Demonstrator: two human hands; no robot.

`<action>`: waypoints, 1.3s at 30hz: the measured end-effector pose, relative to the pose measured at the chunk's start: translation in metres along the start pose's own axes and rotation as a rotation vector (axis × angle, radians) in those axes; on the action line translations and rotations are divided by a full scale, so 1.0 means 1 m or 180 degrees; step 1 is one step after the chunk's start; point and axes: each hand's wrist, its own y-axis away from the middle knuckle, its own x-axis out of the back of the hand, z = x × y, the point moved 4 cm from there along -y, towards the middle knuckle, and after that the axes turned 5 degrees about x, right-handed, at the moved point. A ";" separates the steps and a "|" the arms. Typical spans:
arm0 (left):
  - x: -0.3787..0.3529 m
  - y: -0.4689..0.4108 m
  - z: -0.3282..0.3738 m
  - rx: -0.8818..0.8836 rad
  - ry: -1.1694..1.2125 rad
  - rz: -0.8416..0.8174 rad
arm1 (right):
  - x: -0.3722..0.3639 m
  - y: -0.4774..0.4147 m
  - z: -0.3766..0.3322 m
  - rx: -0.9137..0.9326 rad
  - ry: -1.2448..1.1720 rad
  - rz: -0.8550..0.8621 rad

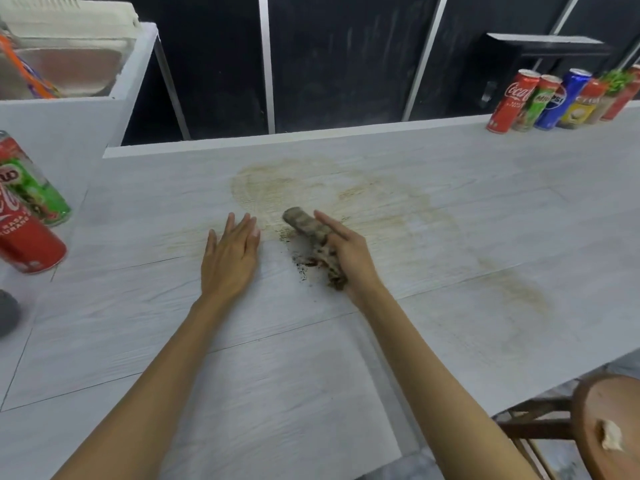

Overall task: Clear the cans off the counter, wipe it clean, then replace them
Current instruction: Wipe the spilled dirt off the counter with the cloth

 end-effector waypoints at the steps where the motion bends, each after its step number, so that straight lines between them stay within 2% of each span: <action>1: 0.000 0.000 0.000 -0.0011 0.0007 -0.0001 | 0.016 -0.005 -0.002 -0.0091 -0.0204 0.0210; 3: 0.000 0.000 0.001 -0.0014 0.0001 -0.0013 | 0.052 -0.014 -0.010 -0.0056 0.0037 0.0633; 6: 0.000 -0.001 0.000 0.0001 -0.0016 -0.0028 | 0.091 -0.030 -0.017 0.0080 0.1562 0.0974; 8: -0.001 -0.002 0.000 0.0016 -0.0007 -0.0034 | 0.086 -0.038 -0.012 0.0155 0.2578 0.0686; 10: -0.001 -0.003 0.000 0.0033 -0.0012 -0.0035 | 0.061 -0.040 -0.005 0.0256 0.2963 0.0353; 17: -0.001 -0.003 0.000 0.0051 -0.0027 -0.0057 | -0.014 -0.010 0.008 0.0757 0.2787 -0.0318; 20: -0.001 -0.002 0.000 0.0058 -0.0030 -0.0031 | -0.010 -0.005 0.008 0.0528 0.1885 -0.0516; 22: 0.000 -0.002 0.000 0.0050 -0.0023 0.0000 | 0.004 -0.013 0.004 0.0332 0.1182 -0.0360; 23: 0.000 -0.002 0.000 0.0053 -0.0028 0.0005 | 0.013 -0.022 0.002 0.0327 0.1136 -0.0274; 25: -0.001 -0.003 -0.001 0.0089 -0.0080 0.0003 | 0.022 -0.045 -0.008 0.0421 0.1470 -0.0289; 30: -0.002 -0.004 -0.002 0.0158 -0.0133 0.0029 | 0.004 -0.087 -0.013 0.0615 0.2707 -0.1149; 35: -0.001 -0.003 -0.002 0.0180 -0.0066 0.0067 | -0.008 -0.070 -0.008 0.1010 0.2768 -0.1572; 39: 0.001 0.000 0.001 0.0092 -0.0047 0.0072 | -0.001 -0.044 -0.007 0.0993 0.2615 -0.1857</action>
